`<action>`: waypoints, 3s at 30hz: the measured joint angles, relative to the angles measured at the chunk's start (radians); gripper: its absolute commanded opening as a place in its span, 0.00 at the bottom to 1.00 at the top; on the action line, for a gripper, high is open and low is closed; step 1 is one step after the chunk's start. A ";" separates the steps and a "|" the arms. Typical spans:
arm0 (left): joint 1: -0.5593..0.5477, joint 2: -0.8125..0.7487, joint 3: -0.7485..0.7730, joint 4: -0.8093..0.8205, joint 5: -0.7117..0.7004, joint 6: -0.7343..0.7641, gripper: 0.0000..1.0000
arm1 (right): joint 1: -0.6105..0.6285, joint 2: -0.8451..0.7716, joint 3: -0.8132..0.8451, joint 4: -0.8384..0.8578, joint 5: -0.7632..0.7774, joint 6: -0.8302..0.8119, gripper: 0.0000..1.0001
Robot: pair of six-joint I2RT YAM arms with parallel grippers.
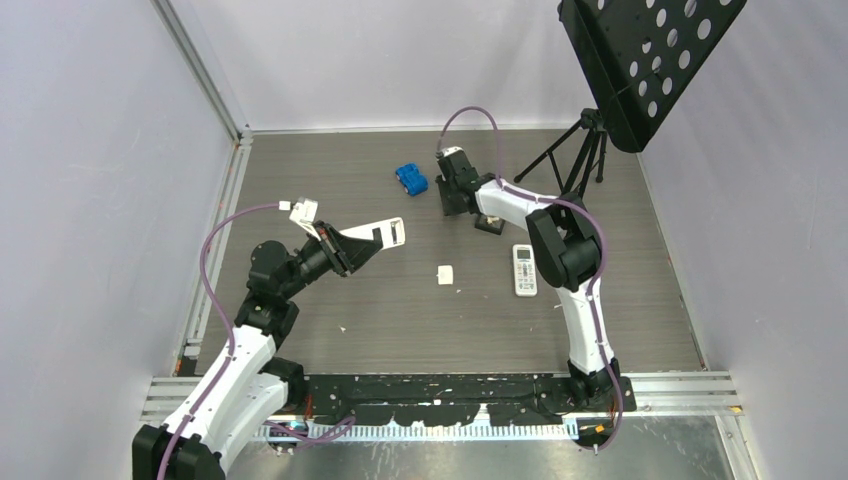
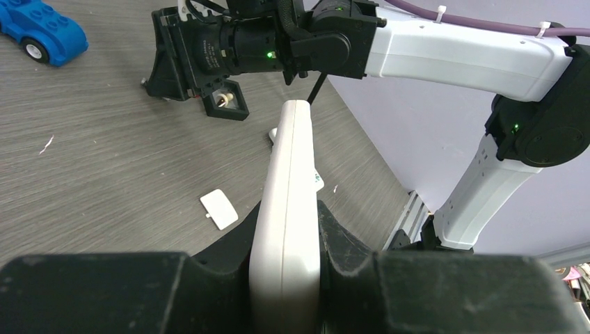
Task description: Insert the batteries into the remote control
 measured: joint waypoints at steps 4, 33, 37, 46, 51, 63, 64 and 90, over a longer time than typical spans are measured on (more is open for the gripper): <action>0.000 0.000 0.000 0.000 0.000 0.000 0.00 | -0.002 0.003 0.006 -0.006 -0.022 0.019 0.10; -0.010 0.430 0.000 0.167 0.041 -0.365 0.00 | 0.164 -0.705 -0.307 -0.126 -0.135 0.329 0.13; -0.012 0.447 0.000 0.216 0.046 -0.398 0.00 | 0.236 -0.714 -0.306 -0.171 -0.167 0.336 0.13; -0.015 0.447 0.000 0.271 0.047 -0.447 0.00 | 0.302 -0.652 -0.254 -0.244 -0.126 0.339 0.13; -0.015 0.447 0.000 0.274 0.051 -0.466 0.00 | 0.304 -0.618 -0.230 -0.255 -0.095 0.339 0.14; -0.015 0.447 0.000 0.278 0.057 -0.490 0.00 | 0.307 -0.581 -0.200 -0.266 -0.081 0.336 0.19; -0.015 0.447 0.000 0.278 0.057 -0.492 0.00 | 0.307 -0.581 -0.200 -0.266 -0.083 0.336 0.20; -0.015 0.454 -0.029 0.395 0.055 -0.740 0.00 | 0.302 -0.843 -0.397 -0.080 -0.040 0.528 0.78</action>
